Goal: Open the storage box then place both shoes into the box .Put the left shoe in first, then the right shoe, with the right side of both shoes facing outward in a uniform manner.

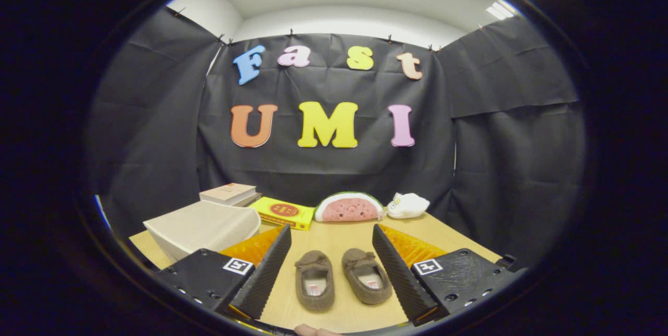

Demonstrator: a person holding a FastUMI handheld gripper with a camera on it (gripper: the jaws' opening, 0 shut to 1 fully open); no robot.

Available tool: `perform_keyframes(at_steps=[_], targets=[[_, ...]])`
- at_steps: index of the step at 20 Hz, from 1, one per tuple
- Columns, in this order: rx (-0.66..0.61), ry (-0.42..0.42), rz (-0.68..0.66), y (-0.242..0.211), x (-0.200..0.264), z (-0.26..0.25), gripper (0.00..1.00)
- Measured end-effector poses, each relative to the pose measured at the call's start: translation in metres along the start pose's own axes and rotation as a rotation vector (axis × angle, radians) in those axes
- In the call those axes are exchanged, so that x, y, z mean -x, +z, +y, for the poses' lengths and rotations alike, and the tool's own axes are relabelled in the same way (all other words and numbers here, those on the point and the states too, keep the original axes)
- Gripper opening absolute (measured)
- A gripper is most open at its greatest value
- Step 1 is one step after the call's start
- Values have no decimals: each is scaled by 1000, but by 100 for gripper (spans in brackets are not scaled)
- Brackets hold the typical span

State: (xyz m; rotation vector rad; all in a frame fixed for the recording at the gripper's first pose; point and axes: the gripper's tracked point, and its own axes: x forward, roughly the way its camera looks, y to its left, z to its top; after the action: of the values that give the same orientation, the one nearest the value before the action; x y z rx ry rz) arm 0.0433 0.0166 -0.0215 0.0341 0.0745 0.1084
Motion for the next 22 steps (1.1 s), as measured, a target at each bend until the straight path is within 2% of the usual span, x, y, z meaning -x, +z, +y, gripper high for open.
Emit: perform_keyframes(at_steps=[4, 12, 19, 22], targets=[[-42, 117, 61, -9, -30, 29, 93], [-253, 478, 238, -41, -99, 100, 92], [-551, 754, 495, -85, -148, 141, 92], [-706, 839, 609, -100, -160, 157, 92]])
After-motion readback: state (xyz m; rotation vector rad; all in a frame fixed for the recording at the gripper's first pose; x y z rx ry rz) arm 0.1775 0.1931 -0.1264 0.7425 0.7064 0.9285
